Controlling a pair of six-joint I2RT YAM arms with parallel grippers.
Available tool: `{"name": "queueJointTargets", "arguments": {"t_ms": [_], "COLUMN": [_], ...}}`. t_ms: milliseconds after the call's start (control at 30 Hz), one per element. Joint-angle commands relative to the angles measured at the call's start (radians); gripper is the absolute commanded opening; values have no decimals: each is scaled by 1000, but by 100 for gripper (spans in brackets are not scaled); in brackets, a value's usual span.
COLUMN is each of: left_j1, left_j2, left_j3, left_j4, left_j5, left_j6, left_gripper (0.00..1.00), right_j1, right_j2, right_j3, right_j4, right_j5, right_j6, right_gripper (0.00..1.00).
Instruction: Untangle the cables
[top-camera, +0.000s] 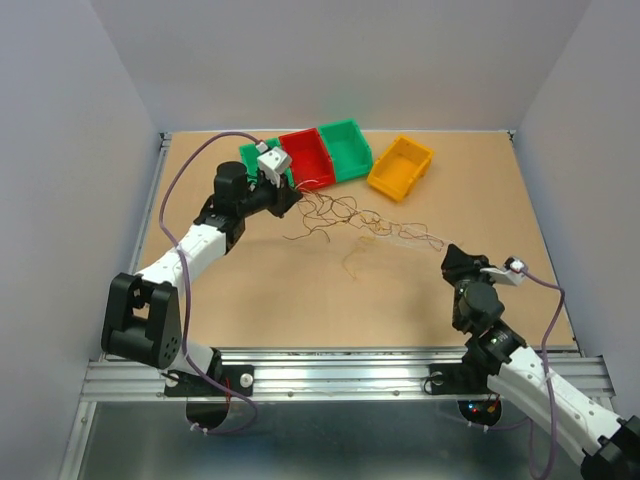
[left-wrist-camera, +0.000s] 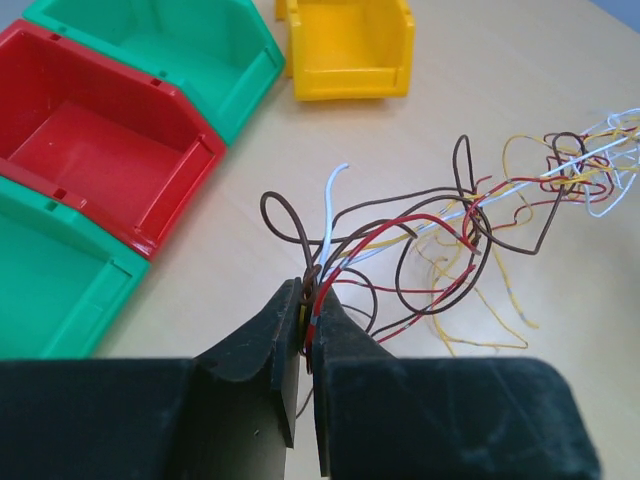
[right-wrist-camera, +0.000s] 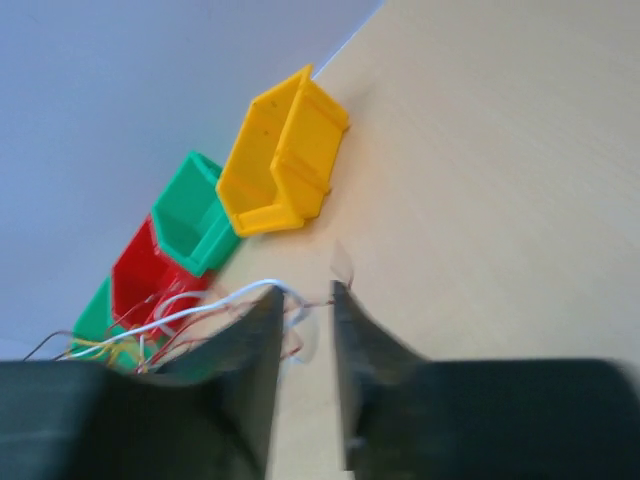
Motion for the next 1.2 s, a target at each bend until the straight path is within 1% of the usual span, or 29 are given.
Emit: {"name": "queueJointTargets", "arguments": {"t_ms": [0, 33, 67, 133, 167, 200, 233, 267, 333, 367, 433, 467, 500, 600, 633, 700, 733, 767, 800, 867, 900, 933, 967, 1000, 1033, 1067, 1100, 1133, 1167], "left_j1": [48, 39, 26, -7, -32, -78, -102, -121, -156, -164, -173, -176, -178, -196, -202, -216, -222, -225, -228, -231, -231, -231, -231, -231, -233, -233, -238, -241, -241], "left_j2": [-93, -90, -83, -74, -72, -73, -81, -86, -106, -112, -119, -119, -123, -118, -116, -115, -118, -122, -124, -120, -112, -91, -81, -72, -60, -55, -50, -38, -31], "left_j3": [-15, -20, -22, -16, -11, -9, -9, -12, -17, -17, -14, -11, -9, 1, 7, 11, 21, 26, 38, 125, 174, 284, 338, 387, 479, 522, 565, 651, 691], "left_j4": [109, 111, 109, 82, 65, 28, 14, 8, -6, -10, -24, -30, -41, -61, -69, -78, -81, -84, -93, -133, -165, -238, -265, -303, -317, -326, -332, -372, -384], "left_j5": [41, 95, 138, 206, 205, 196, 171, 166, 153, 148, 148, 148, 146, 140, 137, 134, 125, 120, 114, 102, 105, 114, 122, 131, 163, 180, 197, 220, 229], "left_j6": [26, 35, 42, 93, 116, 169, 190, 206, 222, 222, 220, 222, 223, 236, 239, 243, 243, 240, 225, 205, 194, 173, 153, 132, 87, 66, 50, 18, 6], "left_gripper": [0, 0, 0, 0, 0, 0, 0, 0, 0, 0, 0, 0, 0, 0, 0, 0, 0, 0, 0, 0, 0, 0, 0, 0, 0, 0, 0, 0, 0], "right_j1": [-17, -17, -15, -17, -17, -15, -15, -15, -17, -15, -15, -15, -15, -10, -6, 2, 6, 16, 32, 55, 66, 86, 95, 111, 118, 123, 125, 128, 129], "right_j2": [-32, -20, -12, 11, 40, 61, 84, 142, 211, 300, 395, 440, 539, 676, 756, 837, 903, 934, 962, 1052, 1086, 1117, 1147, 1214, 1245, 1308, 1330, 1354, 1368], "right_j3": [-14, -3, 1, -8, -21, -26, -31, -32, -2, 14, 69, 87, 104, 164, 179, 231, 265, 288, 310, 377, 397, 422, 446, 501, 530, 561, 593, 633, 644], "right_j4": [-71, -59, -39, 60, 170, 218, 272, 365, 426, 467, 507, 550, 568, 662, 688, 763, 797, 808, 809, 802, 796, 786, 777, 756, 742, 702, 684, 674, 674], "right_j5": [136, 85, 50, -77, -155, -299, -374, -513, -628, -721, -797, -865, -895, -976, -998, -1067, -1090, -1111, -1110, -1096, -1061, -1044, -1029, -995, -981, -958, -952, -950, -952], "right_j6": [-30, -58, -84, -188, -287, -318, -348, -393, -418, -441, -458, -475, -478, -495, -498, -510, -510, -510, -512, -515, -517, -518, -520, -517, -515, -503, -489, -483, -475], "right_gripper": [39, 67, 75, 85, 88, 89, 89, 92, 95, 95, 97, 98, 98, 98, 98, 98, 98, 98, 98, 98, 97, 97, 93, 90, 86, 60, 44, 30, 29]}}
